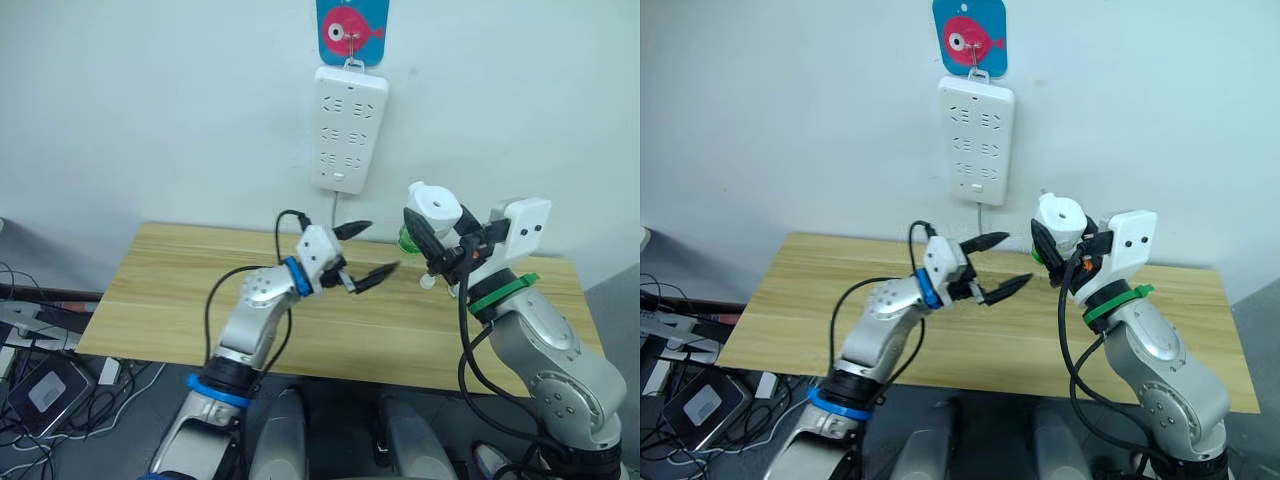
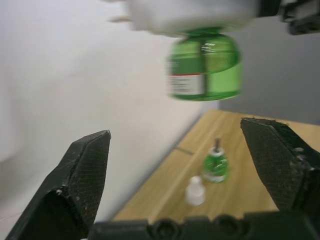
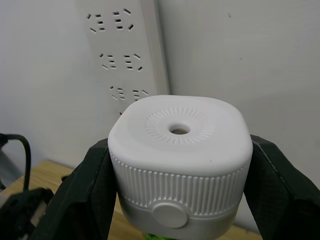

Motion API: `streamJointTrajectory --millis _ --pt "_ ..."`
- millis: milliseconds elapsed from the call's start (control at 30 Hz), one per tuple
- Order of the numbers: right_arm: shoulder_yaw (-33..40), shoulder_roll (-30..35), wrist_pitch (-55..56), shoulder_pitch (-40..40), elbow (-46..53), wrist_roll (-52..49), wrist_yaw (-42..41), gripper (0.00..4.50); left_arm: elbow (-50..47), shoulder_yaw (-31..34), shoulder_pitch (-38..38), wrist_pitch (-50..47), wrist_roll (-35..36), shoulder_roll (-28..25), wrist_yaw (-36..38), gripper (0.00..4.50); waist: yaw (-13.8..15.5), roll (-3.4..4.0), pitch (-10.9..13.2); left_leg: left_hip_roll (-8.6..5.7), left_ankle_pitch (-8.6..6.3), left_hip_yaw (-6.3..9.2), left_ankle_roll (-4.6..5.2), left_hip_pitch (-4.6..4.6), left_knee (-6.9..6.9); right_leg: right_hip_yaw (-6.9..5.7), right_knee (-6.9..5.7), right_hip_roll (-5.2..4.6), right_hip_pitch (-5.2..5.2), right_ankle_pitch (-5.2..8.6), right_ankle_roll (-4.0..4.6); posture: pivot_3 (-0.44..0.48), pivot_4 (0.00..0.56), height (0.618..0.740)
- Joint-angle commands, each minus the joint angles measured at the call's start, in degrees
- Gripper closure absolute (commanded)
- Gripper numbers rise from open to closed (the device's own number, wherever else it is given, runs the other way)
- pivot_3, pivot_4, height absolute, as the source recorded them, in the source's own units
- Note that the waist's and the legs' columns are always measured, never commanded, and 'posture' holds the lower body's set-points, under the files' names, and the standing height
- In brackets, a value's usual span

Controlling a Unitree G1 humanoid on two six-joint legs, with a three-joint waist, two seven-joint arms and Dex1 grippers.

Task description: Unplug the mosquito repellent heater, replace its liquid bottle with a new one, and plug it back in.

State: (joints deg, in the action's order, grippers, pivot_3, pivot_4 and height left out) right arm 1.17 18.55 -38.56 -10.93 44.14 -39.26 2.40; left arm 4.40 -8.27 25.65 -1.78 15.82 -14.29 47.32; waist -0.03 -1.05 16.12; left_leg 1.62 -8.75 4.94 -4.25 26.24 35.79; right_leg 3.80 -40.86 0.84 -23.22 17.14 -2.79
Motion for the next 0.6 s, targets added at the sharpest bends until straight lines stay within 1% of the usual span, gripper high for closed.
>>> streamJointTrajectory --millis 33,133,200,300,433,500,600 --pt "0.31 -0.21 0.55 -0.81 1.38 -3.32 -4.16 1.44 -2.55 1.83 2.00 -0.58 2.66 -1.11 1.99 0.00 0.06 -0.01 -0.10 0.00 0.00 0.00 0.00 -0.01 0.00 0.00 0.00 0.00 0.01 0.00 0.00 0.151 0.180 0.740" --pt "1.27 1.72 -1.32 0.06 1.63 -7.61 -8.15 1.44 -2.42 2.77 4.75 -3.54 5.64 -2.80 5.60 0.00 0.56 -0.14 -0.23 -0.03 0.01 -0.01 0.01 0.00 0.04 -0.01 0.01 -0.01 0.04 0.00 0.00 0.161 0.175 0.740" --pt "2.77 3.73 -2.16 1.15 1.61 -10.56 -10.93 1.44 -1.27 2.82 6.38 -3.96 6.08 -4.51 8.50 0.00 0.73 -0.21 -0.58 -0.03 0.01 -0.01 0.01 0.01 0.03 -0.01 0.03 -0.02 0.05 -0.01 0.01 0.167 0.167 0.740" --pt "6.32 7.38 -3.51 2.64 0.69 -16.34 -14.65 1.44 3.38 3.96 10.32 -3.75 6.50 -7.09 12.60 0.00 1.28 -0.18 -0.77 -0.03 0.01 -0.03 0.02 -0.01 0.01 -0.02 0.05 -0.02 0.05 -0.02 0.03 0.169 0.164 0.740" --pt "8.94 10.67 -3.30 3.36 -1.00 -17.81 -17.39 1.44 16.39 7.48 18.80 4.06 3.81 -7.57 11.09 0.00 1.48 -0.21 -0.92 -0.01 0.03 -0.04 0.05 -0.09 0.02 -0.03 0.00 0.01 0.08 -0.02 0.03 0.166 0.160 0.740" --pt "9.61 10.89 -3.01 3.37 -1.33 -18.40 -17.30 1.44 22.08 8.73 22.35 8.21 2.74 -7.69 10.55 0.00 1.40 -0.21 -0.93 -0.02 0.05 -0.07 0.09 -0.09 0.02 -0.01 0.01 0.02 0.08 -0.04 0.04 0.158 0.158 0.740" --pt "10.11 10.37 -2.81 3.43 -1.06 -18.93 -16.36 1.44 28.17 10.30 26.18 12.10 1.59 -8.24 9.92 0.00 1.38 -0.21 -0.95 -0.02 0.05 -0.13 0.09 -0.09 -0.03 0.03 0.03 0.01 0.07 -0.04 0.04 0.154 0.155 0.740"
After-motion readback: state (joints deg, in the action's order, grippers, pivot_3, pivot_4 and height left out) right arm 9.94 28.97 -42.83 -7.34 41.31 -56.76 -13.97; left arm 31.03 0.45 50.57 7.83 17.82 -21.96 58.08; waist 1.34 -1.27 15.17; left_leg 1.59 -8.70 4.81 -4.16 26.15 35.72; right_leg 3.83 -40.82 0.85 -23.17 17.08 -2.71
